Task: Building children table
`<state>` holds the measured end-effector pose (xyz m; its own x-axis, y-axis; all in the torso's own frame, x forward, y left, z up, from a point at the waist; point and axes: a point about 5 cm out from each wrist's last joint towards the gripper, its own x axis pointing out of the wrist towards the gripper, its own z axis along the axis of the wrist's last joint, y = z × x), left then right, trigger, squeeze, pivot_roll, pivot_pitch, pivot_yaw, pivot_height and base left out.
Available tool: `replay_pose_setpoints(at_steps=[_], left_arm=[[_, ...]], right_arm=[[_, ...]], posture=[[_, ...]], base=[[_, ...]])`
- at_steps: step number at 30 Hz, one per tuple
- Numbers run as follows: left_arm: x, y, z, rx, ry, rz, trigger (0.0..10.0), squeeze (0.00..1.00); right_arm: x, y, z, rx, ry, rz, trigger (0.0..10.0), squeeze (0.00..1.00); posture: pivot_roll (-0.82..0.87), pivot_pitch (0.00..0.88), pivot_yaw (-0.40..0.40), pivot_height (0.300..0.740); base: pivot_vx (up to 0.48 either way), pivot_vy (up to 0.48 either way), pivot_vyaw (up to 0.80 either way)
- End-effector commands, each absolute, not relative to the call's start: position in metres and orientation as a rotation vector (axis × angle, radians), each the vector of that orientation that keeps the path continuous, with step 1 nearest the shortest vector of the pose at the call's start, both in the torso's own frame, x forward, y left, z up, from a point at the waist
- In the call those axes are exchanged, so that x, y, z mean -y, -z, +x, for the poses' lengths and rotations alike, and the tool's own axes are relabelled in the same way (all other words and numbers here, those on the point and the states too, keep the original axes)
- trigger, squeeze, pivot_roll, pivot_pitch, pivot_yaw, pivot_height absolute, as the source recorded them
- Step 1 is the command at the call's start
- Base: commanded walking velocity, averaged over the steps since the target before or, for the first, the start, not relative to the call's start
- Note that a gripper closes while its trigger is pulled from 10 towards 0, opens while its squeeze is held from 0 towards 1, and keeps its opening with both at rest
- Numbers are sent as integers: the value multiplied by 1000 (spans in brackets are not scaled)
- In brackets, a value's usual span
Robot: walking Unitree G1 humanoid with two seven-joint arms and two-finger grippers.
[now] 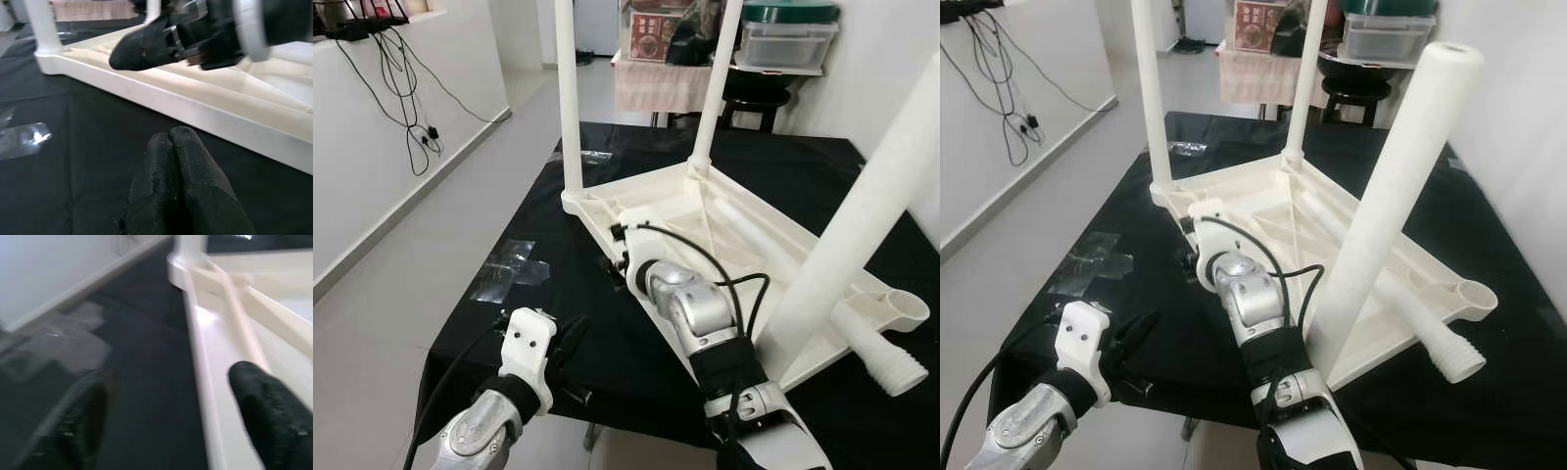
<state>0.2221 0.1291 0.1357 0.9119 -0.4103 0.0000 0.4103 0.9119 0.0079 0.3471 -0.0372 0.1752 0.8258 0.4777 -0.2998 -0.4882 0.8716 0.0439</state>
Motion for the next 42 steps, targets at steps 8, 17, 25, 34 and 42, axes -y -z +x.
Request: replay_pose_setpoints(at_steps=[8,17,25,34,42], left_arm=[[-133,-137,222,2,407,-3,10000,0],[-146,-141,219,16,393,-27,10000,0],[-151,-139,214,6,395,-16,10000,0],[-155,-135,210,-13,378,-15,10000,0],[-155,-133,209,-23,387,-9,10000,0]], right_arm=[[68,-161,309,-252,-799,141,10000,51],[135,-167,271,-185,-1037,94,10000,0],[155,-163,253,-252,-1141,38,10000,0],[188,-148,209,-563,-1307,-126,10000,0],[214,-139,173,-833,-1327,-262,10000,0]], posture=[[-80,26,-29,740],[-101,23,-6,740],[-102,22,-2,740],[-99,19,-14,740],[-101,17,-15,740]], base=[[0,0,0],[0,0,0],[0,0,0],[0,0,0],[0,0,0]])
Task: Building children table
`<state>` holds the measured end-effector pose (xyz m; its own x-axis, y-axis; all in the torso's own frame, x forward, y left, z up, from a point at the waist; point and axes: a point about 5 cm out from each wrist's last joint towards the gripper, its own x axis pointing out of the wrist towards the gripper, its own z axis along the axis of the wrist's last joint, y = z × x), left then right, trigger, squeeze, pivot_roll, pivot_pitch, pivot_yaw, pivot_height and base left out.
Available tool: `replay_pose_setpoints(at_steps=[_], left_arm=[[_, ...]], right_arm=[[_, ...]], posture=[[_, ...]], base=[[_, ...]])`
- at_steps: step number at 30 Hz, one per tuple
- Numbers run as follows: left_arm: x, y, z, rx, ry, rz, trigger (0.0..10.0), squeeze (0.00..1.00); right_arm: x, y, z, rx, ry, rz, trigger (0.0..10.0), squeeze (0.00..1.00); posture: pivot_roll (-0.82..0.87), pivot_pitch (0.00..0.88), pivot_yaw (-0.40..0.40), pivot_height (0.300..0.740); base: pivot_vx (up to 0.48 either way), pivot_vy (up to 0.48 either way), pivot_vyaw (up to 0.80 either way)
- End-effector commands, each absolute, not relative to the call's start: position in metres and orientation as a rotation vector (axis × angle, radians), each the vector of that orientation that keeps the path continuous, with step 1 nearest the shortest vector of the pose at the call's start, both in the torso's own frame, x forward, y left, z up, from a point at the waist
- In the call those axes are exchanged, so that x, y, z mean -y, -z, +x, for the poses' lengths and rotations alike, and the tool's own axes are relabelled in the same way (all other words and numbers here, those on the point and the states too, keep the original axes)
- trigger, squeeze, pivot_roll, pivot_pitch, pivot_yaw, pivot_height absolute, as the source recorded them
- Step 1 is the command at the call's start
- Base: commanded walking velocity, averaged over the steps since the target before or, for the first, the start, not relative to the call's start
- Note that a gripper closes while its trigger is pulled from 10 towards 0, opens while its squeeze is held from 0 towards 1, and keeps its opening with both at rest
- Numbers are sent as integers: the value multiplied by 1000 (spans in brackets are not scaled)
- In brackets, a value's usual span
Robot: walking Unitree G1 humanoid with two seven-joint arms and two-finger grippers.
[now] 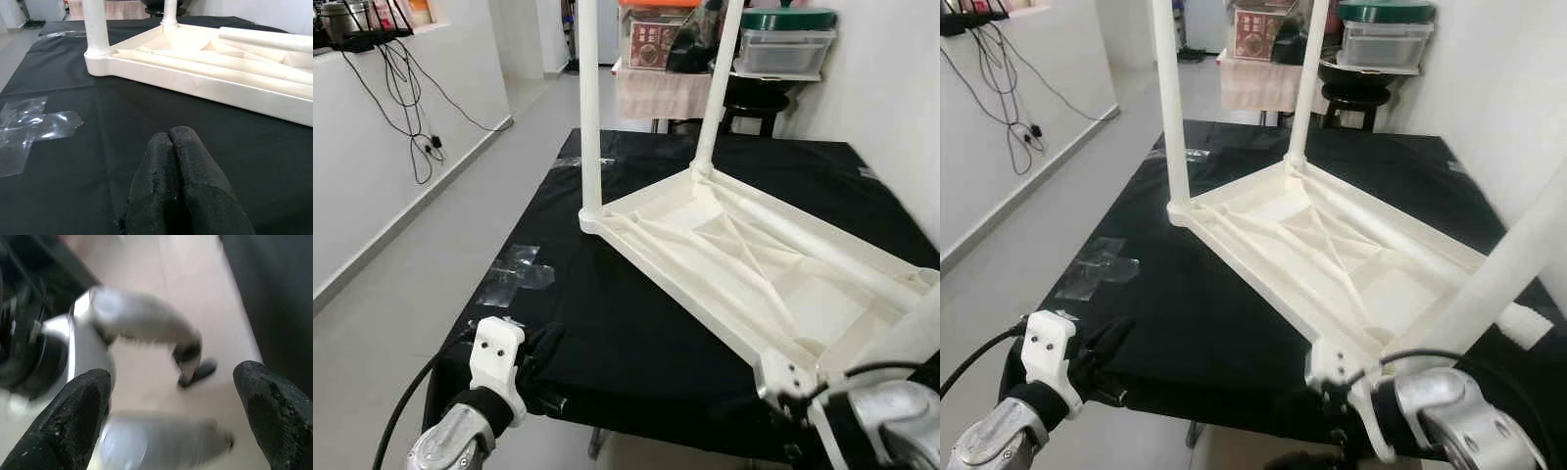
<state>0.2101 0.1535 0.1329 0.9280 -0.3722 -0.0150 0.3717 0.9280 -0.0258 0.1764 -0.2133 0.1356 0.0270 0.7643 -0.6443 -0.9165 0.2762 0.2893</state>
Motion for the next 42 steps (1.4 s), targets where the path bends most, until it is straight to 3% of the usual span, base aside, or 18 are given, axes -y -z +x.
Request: replay_pose_setpoints(at_steps=[1,5,12,20,23,28,34,39,42], left_arm=[[-155,-133,209,-25,389,-7,10000,0],[-155,-131,209,-31,399,1,10000,0],[-155,-131,210,-33,405,6,10000,0],[-155,-131,212,-33,410,11,10000,0],[-155,-131,212,-33,411,14,10000,0],[-155,-131,212,-32,412,18,10000,0],[-155,-131,213,-32,418,23,10000,0],[-155,-131,213,-33,419,27,10000,0],[-155,-131,213,-32,418,34,10000,0]], right_arm=[[220,-138,168,-877,-1312,-290,10000,0],[244,-142,153,-1009,-1258,-376,10000,0],[275,-150,152,-1124,-1124,-536,10000,0],[301,-171,171,-1099,-903,-625,10000,0],[314,-193,187,-990,-784,-657,10000,0],[307,-211,197,-813,-830,-633,10000,0],[268,-220,205,-540,-1029,-481,10000,0],[256,-216,214,-486,-1068,-462,10000,0],[232,-212,223,-413,-1150,-451,10000,0]], posture=[[-107,17,-12,740],[-117,21,-8,740],[-128,24,-3,740],[-131,24,3,740],[-131,22,4,740],[-133,22,7,740],[-129,19,10,740],[-118,15,10,740],[-112,13,6,740]], base=[[0,0,0],[0,0,0],[0,0,0],[0,0,0],[0,0,0],[0,0,0],[0,0,0],[0,0,0],[0,0,0]])
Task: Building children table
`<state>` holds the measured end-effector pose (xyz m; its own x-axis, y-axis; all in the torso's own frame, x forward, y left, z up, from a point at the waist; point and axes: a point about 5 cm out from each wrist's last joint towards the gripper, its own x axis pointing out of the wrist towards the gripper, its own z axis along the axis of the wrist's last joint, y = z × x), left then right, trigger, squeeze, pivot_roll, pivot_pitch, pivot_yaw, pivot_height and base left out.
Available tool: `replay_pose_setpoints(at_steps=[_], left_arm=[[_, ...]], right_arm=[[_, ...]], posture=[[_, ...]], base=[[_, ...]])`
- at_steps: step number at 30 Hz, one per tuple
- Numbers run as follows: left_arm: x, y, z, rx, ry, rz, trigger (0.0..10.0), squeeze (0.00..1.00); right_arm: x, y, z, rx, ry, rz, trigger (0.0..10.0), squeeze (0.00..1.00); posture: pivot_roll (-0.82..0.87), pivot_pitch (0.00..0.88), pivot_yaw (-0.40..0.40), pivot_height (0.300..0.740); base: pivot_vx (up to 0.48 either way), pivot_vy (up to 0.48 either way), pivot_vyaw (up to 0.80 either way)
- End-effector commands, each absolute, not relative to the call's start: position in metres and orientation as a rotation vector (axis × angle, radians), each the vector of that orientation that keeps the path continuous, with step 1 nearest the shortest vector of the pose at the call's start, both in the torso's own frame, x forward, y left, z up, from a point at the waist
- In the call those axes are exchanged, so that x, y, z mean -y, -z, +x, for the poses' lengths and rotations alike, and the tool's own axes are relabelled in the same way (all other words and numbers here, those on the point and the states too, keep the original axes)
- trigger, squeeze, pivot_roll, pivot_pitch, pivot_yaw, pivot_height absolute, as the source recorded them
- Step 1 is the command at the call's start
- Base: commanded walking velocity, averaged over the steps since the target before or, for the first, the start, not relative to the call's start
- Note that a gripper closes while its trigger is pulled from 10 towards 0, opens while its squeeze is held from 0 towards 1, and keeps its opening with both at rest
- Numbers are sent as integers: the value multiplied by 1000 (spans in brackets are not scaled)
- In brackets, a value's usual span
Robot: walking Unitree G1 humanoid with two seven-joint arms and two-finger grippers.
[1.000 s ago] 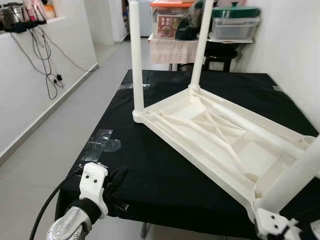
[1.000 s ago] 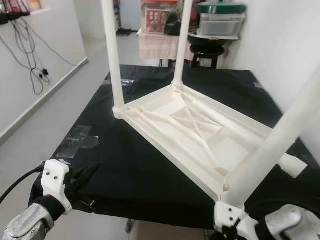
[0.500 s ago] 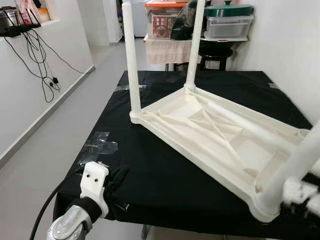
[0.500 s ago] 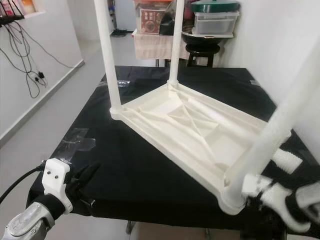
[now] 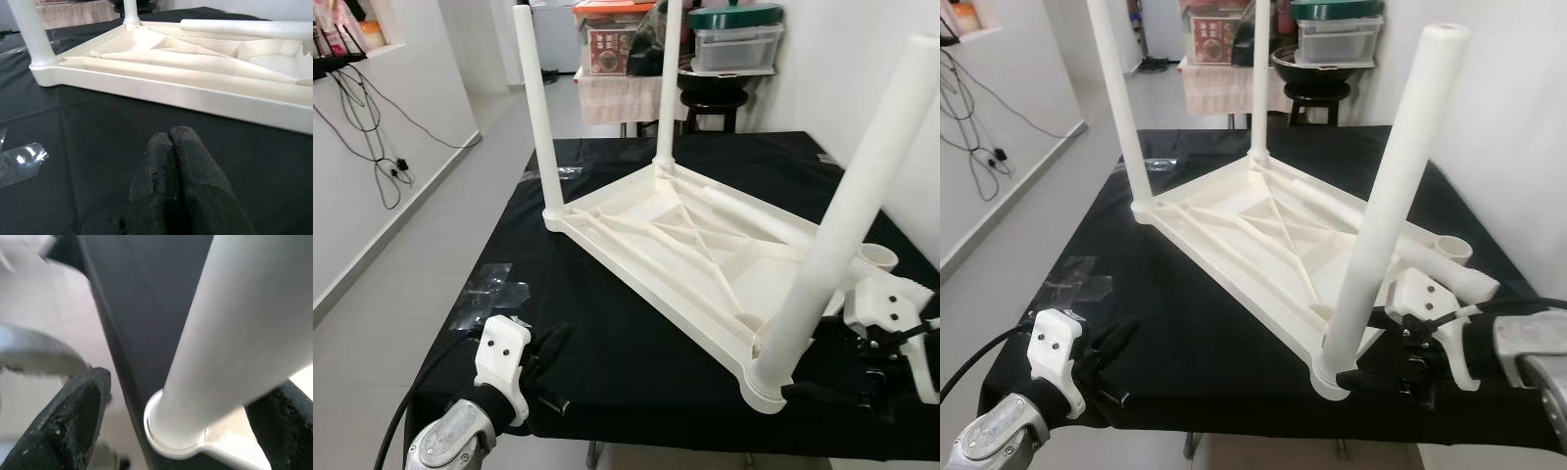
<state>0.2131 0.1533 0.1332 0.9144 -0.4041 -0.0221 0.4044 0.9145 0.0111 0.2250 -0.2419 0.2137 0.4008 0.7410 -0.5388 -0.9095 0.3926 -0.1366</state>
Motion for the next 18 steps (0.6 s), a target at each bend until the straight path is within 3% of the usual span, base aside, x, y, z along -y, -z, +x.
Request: replay_pose_setpoints(at_steps=[1,9,11,14,17,18], left_arm=[[-155,-131,214,-31,417,35,10000,0],[-153,-133,214,-19,412,59,10000,0],[-153,-133,214,-19,412,59,10000,0],[-152,-134,213,-12,416,74,10000,0],[-152,-134,213,-12,416,74,10000,0],[-150,-135,213,-10,418,83,10000,0]], right_arm=[[227,-212,225,-393,-1167,-445,10000,0],[145,-209,257,-141,-1283,-437,10000,0],[145,-209,257,-141,-1283,-437,10000,0],[118,-210,270,-77,-1288,-435,10000,0],[118,-210,270,-77,-1288,-435,10000,0],[98,-211,278,-38,-1290,-444,10000,0]], posture=[[-112,13,6,740],[-84,6,-7,740],[-84,6,-7,740],[-71,3,-14,740],[-71,3,-14,740],[-64,1,-21,740]], base=[[0,0,0],[0,0,0],[0,0,0],[0,0,0],[0,0,0],[0,0,0]])
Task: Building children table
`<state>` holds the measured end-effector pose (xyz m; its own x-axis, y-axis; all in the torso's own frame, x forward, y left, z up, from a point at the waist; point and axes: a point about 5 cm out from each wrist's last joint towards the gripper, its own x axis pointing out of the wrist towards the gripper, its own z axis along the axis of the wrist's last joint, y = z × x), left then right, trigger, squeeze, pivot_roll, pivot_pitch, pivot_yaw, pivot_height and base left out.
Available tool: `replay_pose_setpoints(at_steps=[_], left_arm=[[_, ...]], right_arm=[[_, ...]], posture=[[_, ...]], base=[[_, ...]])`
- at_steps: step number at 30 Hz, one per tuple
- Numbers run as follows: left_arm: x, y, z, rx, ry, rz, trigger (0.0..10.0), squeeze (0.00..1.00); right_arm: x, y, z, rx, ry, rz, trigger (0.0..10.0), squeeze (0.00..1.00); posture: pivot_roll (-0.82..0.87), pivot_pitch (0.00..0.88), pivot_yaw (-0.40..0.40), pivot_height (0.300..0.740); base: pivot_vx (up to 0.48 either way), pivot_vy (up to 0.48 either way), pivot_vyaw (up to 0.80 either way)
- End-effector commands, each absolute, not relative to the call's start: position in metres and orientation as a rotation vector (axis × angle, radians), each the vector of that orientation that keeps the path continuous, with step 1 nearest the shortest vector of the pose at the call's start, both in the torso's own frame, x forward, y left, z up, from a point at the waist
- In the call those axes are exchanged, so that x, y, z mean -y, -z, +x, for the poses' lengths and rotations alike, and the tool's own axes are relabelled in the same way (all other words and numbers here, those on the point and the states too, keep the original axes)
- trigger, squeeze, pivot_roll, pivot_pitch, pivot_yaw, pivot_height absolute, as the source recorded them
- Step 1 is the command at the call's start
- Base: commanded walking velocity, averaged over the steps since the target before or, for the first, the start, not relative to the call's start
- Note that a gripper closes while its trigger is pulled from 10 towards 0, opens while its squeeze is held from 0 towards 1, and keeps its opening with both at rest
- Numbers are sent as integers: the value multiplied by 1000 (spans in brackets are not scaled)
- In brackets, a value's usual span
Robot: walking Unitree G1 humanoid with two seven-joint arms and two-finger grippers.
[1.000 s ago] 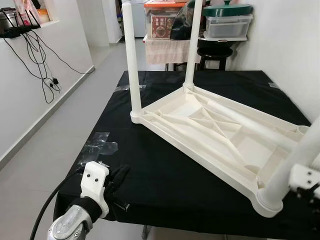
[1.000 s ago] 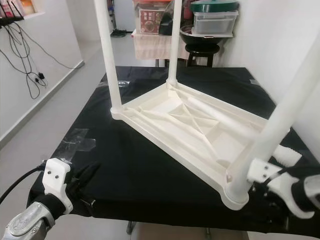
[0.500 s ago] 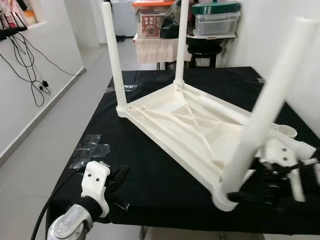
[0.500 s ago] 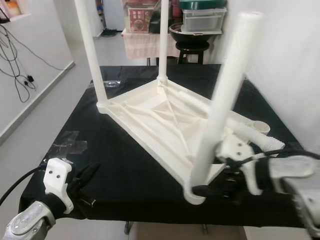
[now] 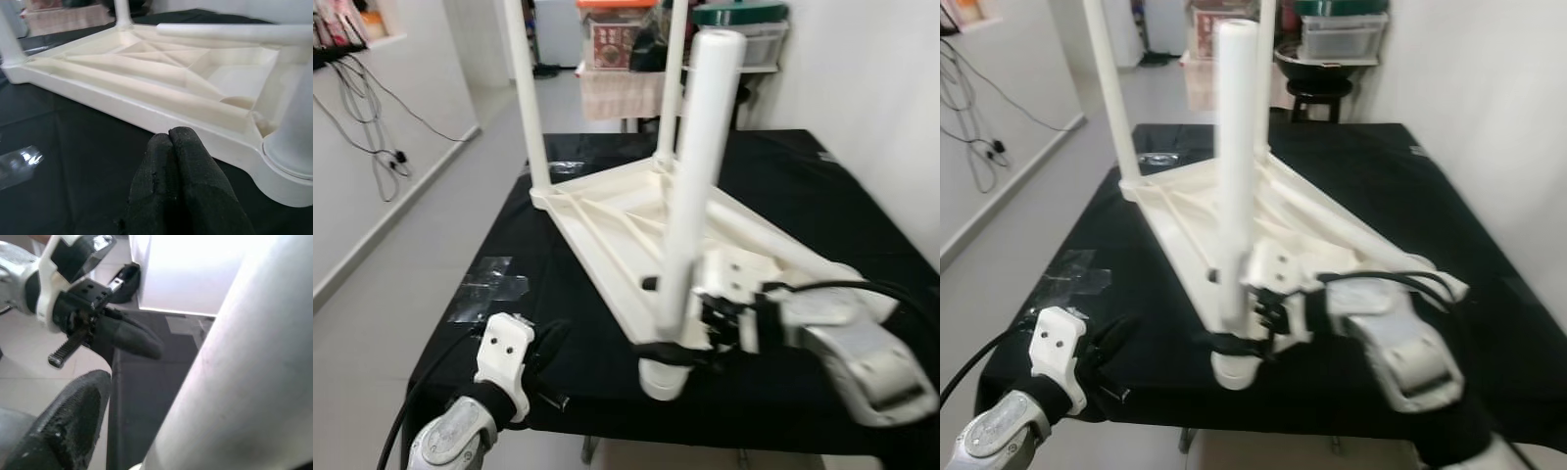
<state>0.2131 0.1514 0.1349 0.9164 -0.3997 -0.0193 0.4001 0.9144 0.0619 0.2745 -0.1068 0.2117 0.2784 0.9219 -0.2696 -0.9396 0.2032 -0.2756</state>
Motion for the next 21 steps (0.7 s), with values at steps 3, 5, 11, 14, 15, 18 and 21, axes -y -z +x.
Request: replay_pose_setpoints(at_steps=[3,5,11,14,15,18,21], left_arm=[[-148,-135,212,-7,421,97,10000,0],[-148,-135,212,-7,421,97,10000,0],[-147,-133,210,-10,423,121,10000,0],[-147,-133,210,-11,423,125,10000,0],[-147,-133,210,-12,424,126,10000,0],[-147,-133,210,-13,425,127,10000,0],[-146,-132,211,-14,429,131,10000,0]], right_arm=[[65,-214,288,21,-1292,-446,10000,0],[65,-214,288,21,-1292,-446,10000,0],[61,-211,289,16,-1305,-461,10000,0],[77,-204,290,-33,-1315,-510,10000,0],[87,-200,290,-65,-1322,-531,10000,0],[94,-198,290,-92,-1327,-551,10000,0],[118,-191,289,-182,-1344,-603,10000,0]], posture=[[-55,0,-28,740],[-55,0,-28,740],[-51,1,-29,740],[-51,1,-29,740],[-61,0,-25,740],[-61,0,-25,740],[-63,0,-23,740]], base=[[0,0,0],[0,0,0],[0,0,0],[0,0,0],[0,0,0],[0,0,0],[0,0,0]])
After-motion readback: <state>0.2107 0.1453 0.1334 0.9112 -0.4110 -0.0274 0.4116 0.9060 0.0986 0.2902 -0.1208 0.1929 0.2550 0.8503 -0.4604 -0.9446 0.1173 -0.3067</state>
